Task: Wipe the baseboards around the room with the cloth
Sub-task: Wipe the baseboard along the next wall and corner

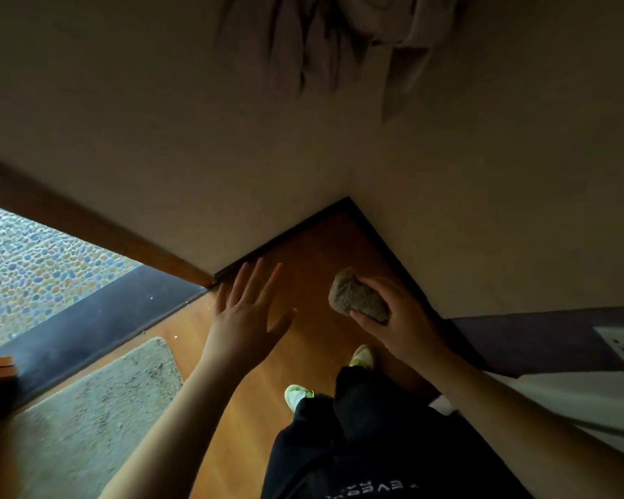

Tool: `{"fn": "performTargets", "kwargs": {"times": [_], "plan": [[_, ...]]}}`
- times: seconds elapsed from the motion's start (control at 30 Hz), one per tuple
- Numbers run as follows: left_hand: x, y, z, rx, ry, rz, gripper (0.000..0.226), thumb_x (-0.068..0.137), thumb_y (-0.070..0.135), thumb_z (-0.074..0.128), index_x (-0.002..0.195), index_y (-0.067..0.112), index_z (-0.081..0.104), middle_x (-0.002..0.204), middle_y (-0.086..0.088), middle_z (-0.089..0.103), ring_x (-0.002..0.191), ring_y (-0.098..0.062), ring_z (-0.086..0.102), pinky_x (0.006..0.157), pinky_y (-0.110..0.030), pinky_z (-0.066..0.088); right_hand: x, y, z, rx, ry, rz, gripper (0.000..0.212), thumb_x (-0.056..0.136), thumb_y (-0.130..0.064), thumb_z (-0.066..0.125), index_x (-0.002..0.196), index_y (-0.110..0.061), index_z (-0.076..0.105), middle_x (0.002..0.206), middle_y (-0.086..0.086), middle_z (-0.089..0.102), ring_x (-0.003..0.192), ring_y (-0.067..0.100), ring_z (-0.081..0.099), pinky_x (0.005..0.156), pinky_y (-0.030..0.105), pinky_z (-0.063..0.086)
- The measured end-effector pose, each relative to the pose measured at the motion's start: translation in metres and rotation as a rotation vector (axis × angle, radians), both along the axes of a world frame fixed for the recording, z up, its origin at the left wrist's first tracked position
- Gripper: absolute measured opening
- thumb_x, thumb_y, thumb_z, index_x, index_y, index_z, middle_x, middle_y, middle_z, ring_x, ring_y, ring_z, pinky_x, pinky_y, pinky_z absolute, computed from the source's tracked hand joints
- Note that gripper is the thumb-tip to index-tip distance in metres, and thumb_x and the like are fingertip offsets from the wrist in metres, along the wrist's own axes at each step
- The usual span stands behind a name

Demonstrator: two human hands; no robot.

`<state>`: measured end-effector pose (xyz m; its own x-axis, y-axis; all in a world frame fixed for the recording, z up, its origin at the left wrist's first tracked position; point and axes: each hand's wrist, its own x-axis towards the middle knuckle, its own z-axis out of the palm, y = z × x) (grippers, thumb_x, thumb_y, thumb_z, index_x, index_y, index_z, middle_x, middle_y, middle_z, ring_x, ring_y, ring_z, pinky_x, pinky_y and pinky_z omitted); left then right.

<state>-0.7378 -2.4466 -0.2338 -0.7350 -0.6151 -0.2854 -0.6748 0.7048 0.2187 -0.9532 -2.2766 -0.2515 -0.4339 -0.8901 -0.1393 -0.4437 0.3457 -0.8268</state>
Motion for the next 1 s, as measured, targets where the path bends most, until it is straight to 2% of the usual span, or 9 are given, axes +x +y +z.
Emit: {"fn": "performTargets", "kwargs": {"times": [0.13, 0.3, 0.5, 0.63, 0.7, 0.83, 0.9, 1.0], "plan": [[-0.047, 0.003, 0.010, -0.003, 0.028, -0.112, 0.077, 0.090, 0.077, 0.012, 0.153, 0.041, -0.014, 0.164, 0.007, -0.010, 0.151, -0.019, -0.012, 0.122, -0.051, 0.004, -0.032, 0.022, 0.003, -0.054, 0.075, -0.134, 0.054, 0.085, -0.048, 0.067, 0.132, -0.023, 0.056, 0.126, -0.015, 0.053, 0.114, -0.002, 0.051, 0.091, 0.003, 0.038], [-0.097, 0.004, 0.020, -0.026, -0.005, -0.227, 0.076, 0.088, 0.077, 0.010, 0.147, 0.045, -0.024, 0.160, 0.011, -0.020, 0.150, -0.017, -0.019, 0.121, -0.050, -0.002, -0.067, 0.040, 0.004, -0.080, 0.104, -0.207, 0.055, 0.085, -0.052, 0.064, 0.133, -0.026, 0.055, 0.126, -0.006, 0.059, 0.113, 0.006, 0.057, 0.092, 0.021, 0.048], [-0.136, 0.007, 0.033, -0.022, -0.041, -0.353, 0.080, 0.085, 0.078, 0.005, 0.153, 0.043, -0.016, 0.164, 0.010, -0.016, 0.147, -0.013, -0.022, 0.123, -0.050, 0.001, -0.084, 0.058, 0.017, -0.079, 0.034, -0.314, 0.055, 0.084, -0.050, 0.070, 0.133, -0.029, 0.056, 0.120, -0.015, 0.057, 0.108, -0.012, 0.052, 0.086, 0.003, 0.040], [-0.152, -0.009, 0.031, -0.076, -0.057, -0.464, 0.081, 0.084, 0.078, 0.002, 0.155, 0.039, -0.011, 0.166, 0.006, -0.008, 0.149, -0.013, -0.017, 0.121, -0.050, 0.004, -0.078, 0.063, 0.020, -0.084, 0.038, -0.459, 0.060, 0.074, -0.056, 0.075, 0.127, -0.035, 0.056, 0.117, -0.018, 0.058, 0.108, -0.003, 0.055, 0.088, 0.010, 0.042], [-0.159, -0.023, 0.028, -0.087, -0.052, -0.510, 0.081, 0.087, 0.076, 0.011, 0.156, 0.038, -0.006, 0.166, 0.005, -0.004, 0.152, -0.016, -0.008, 0.120, -0.050, 0.006, -0.069, 0.062, 0.018, -0.087, 0.054, -0.537, 0.067, 0.067, -0.059, 0.075, 0.126, -0.034, 0.056, 0.115, -0.022, 0.057, 0.107, -0.004, 0.055, 0.090, 0.009, 0.042], [-0.162, -0.060, 0.018, -0.090, -0.045, -0.630, 0.078, 0.093, 0.070, 0.026, 0.156, 0.037, -0.005, 0.166, 0.004, -0.005, 0.152, -0.016, -0.008, 0.120, -0.050, 0.004, -0.039, 0.044, 0.014, -0.074, 0.196, -0.688, 0.062, 0.072, -0.038, 0.084, 0.127, -0.018, 0.061, 0.114, -0.015, 0.059, 0.105, -0.004, 0.054, 0.089, 0.001, 0.038], [-0.157, -0.084, 0.014, -0.074, -0.039, -0.700, 0.078, 0.094, 0.069, 0.027, 0.157, 0.036, -0.006, 0.166, 0.003, -0.006, 0.149, -0.013, -0.015, 0.120, -0.052, 0.005, -0.017, 0.028, 0.013, -0.061, 0.255, -0.772, 0.056, 0.075, -0.027, 0.085, 0.125, -0.014, 0.063, 0.113, -0.013, 0.060, 0.103, -0.004, 0.054, 0.090, -0.001, 0.036], [-0.146, -0.116, 0.010, -0.061, -0.039, -0.784, 0.076, 0.096, 0.067, 0.028, 0.157, 0.035, -0.005, 0.166, 0.002, -0.007, 0.142, -0.010, -0.022, 0.120, -0.053, 0.005, 0.014, 0.002, 0.014, -0.047, 0.268, -0.863, 0.053, 0.076, -0.023, 0.084, 0.123, -0.014, 0.063, 0.113, -0.010, 0.062, 0.103, -0.002, 0.055, 0.089, -0.001, 0.036]]}}
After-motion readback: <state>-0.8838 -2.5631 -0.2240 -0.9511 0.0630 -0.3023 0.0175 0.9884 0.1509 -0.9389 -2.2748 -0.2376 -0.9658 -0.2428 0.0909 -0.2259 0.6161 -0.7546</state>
